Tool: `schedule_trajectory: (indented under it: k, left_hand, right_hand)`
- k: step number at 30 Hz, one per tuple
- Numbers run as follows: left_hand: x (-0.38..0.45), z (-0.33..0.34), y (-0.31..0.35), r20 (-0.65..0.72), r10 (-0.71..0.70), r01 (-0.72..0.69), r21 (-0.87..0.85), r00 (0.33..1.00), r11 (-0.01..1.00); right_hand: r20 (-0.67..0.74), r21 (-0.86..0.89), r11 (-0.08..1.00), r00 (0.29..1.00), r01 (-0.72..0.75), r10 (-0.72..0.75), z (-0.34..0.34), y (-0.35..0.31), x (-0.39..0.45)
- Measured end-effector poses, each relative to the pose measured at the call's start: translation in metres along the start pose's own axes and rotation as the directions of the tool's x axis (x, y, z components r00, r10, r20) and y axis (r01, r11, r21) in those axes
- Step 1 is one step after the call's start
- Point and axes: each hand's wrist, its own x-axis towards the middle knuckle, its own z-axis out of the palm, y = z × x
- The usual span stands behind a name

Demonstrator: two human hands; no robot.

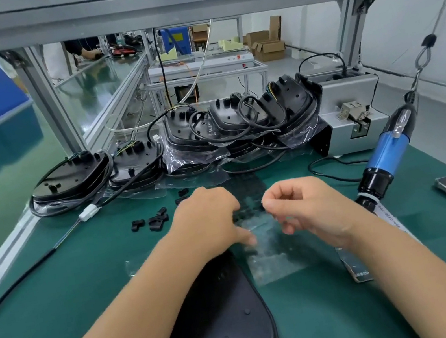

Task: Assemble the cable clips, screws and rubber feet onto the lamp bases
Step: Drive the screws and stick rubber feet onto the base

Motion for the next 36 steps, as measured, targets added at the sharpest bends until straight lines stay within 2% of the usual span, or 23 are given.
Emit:
schedule_trajectory:
  k: [3,7,10,13,17,25,36]
  left_hand:
    - [-0.020,-0.015,-0.032,-0.031,0.002,-0.007,-0.179,1.000,0.984]
    - [-0.046,-0.010,-0.069,-0.184,-0.134,0.046,-0.417,0.974,0.908]
    - [-0.057,0.007,-0.081,-0.220,-0.179,0.038,-0.526,0.959,0.850]
    - [-0.058,0.022,-0.083,-0.197,-0.208,0.048,-0.605,0.958,0.795]
    - [-0.055,0.029,-0.084,-0.149,-0.177,0.045,-0.628,0.973,0.777]
    - [-0.057,0.029,-0.083,-0.190,-0.165,0.011,-0.624,0.968,0.781]
    - [-0.059,0.030,-0.082,-0.225,-0.173,-0.010,-0.637,0.959,0.771]
  right_hand:
    - [0.109,0.039,0.995,0.990,-0.096,0.092,0.018,-0.004,-0.004]
    - [0.187,-0.029,0.970,0.952,-0.242,0.243,0.047,-0.007,-0.010]
    - [0.147,-0.107,0.948,0.938,-0.299,0.313,0.062,-0.009,-0.014]
    - [0.092,-0.162,0.936,0.940,-0.312,0.329,0.067,-0.010,-0.017]
    - [0.062,-0.197,0.933,0.946,-0.301,0.319,0.071,-0.011,-0.020]
    - [0.018,-0.252,0.937,0.967,-0.242,0.255,0.075,-0.010,-0.024]
    - [0.057,-0.256,0.938,0.966,-0.231,0.254,0.075,-0.013,-0.027]
